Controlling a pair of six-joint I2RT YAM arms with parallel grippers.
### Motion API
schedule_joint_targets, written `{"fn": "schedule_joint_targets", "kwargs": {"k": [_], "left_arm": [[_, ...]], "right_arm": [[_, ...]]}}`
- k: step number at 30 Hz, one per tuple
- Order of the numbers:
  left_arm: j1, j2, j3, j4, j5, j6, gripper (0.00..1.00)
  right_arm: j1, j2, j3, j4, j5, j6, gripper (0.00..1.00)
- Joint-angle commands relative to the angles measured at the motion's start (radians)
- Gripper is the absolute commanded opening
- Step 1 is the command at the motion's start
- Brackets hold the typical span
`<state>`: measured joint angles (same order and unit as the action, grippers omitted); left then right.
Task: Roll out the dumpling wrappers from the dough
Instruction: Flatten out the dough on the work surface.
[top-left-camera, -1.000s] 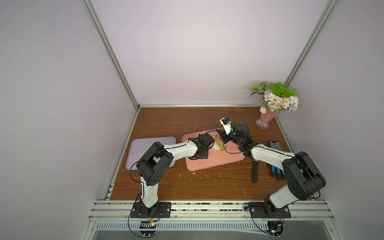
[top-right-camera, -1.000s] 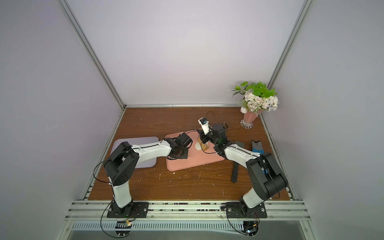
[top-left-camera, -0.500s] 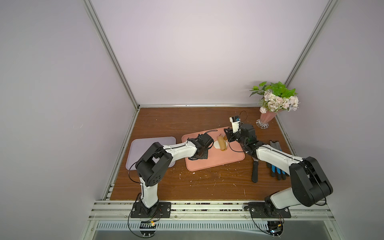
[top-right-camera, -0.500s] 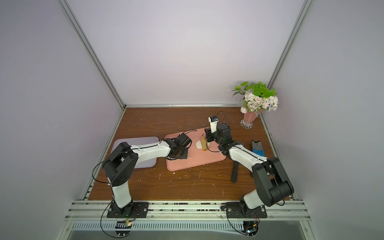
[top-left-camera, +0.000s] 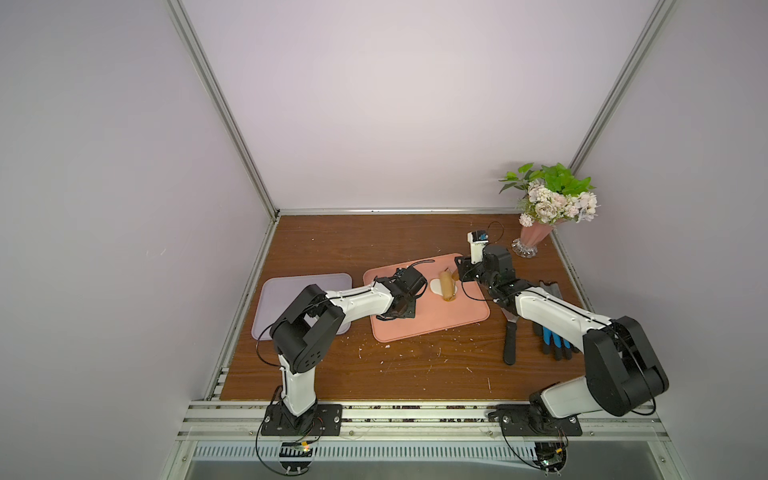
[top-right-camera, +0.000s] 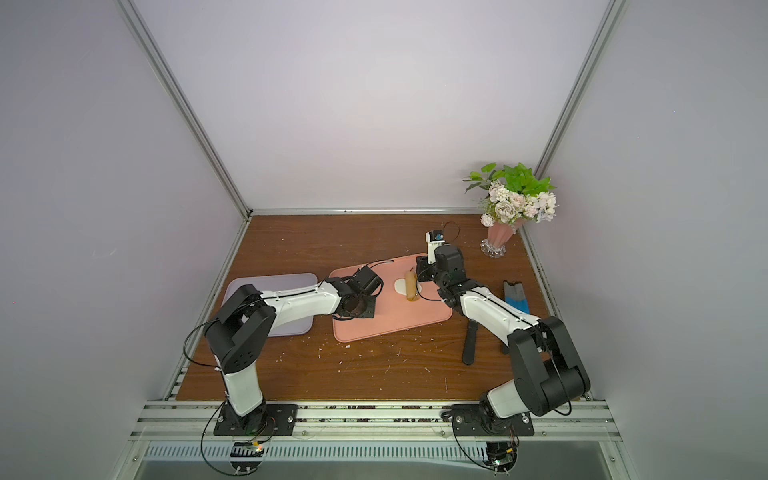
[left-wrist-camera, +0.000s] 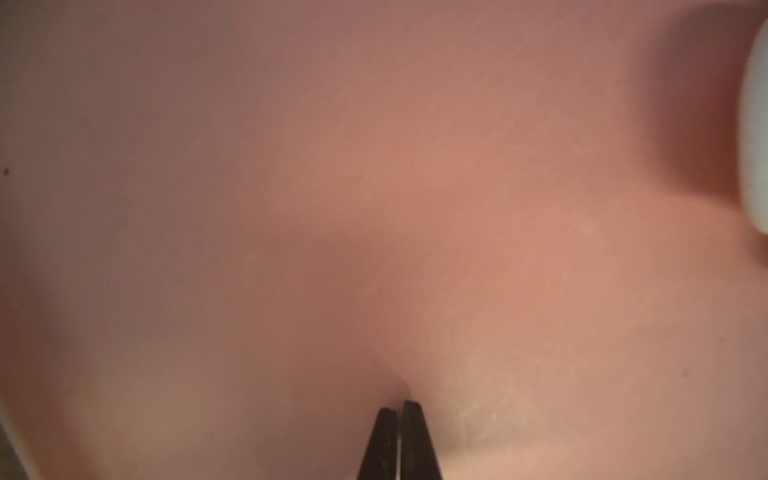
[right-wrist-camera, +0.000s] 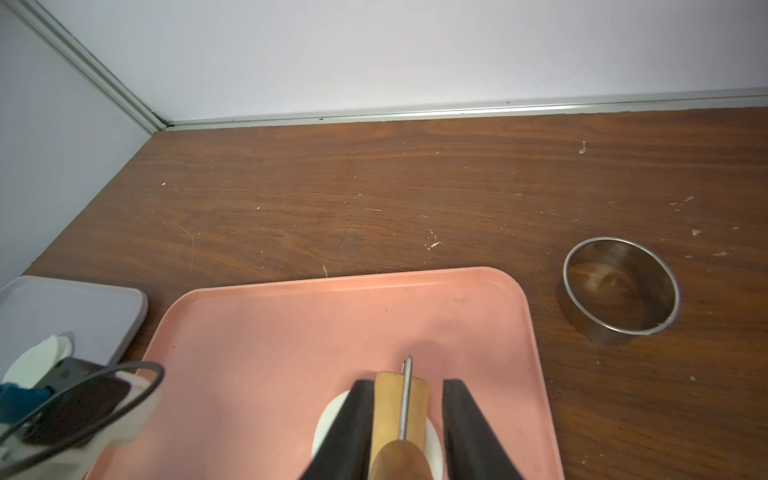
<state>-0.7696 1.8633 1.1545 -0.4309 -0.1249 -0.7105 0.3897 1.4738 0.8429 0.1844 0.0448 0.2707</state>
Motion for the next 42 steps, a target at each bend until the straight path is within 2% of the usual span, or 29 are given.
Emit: {"fn": "schedule_joint_targets", "kwargs": {"k": [1, 5, 10, 18, 24, 31, 35, 42], "left_arm": [[0.018, 0.053, -0.058, -0.128, 0.001, -0.007, 0.00], [0.019, 0.053, -0.059, -0.126, 0.001, -0.008, 0.00], [0.018, 0.056, -0.055, -0.127, -0.001, -0.006, 0.00], [0.018, 0.056, -0.052, -0.126, 0.004, -0.010, 0.00], [0.018, 0.057, -0.049, -0.127, 0.008, -0.010, 0.00], [0.018, 0.063, -0.040, -0.127, 0.014, -0.010, 0.00], [0.018, 0.063, -0.039, -0.126, 0.012, -0.006, 0.00], [0.018, 0.062, -0.043, -0.127, 0.011, -0.010, 0.00]], "right_arm": [[-0.053, 0.028, -0.060, -0.339, 0.194, -0.077, 0.00], [-0.057, 0.005, -0.070, -0.331, 0.199, -0.079, 0.00], [-0.049, -0.013, -0.066, -0.295, 0.148, -0.081, 0.00], [-0.046, -0.132, 0.059, -0.282, 0.007, -0.071, 0.00], [-0.031, -0.102, 0.157, -0.283, -0.040, -0.066, 0.00], [-0.021, -0.063, 0.145, -0.171, -0.072, -0.034, 0.00], [-0.020, -0.047, 0.089, -0.051, -0.084, -0.038, 0.00], [-0.013, 0.027, -0.006, 0.011, -0.107, -0.011, 0.00]]}}
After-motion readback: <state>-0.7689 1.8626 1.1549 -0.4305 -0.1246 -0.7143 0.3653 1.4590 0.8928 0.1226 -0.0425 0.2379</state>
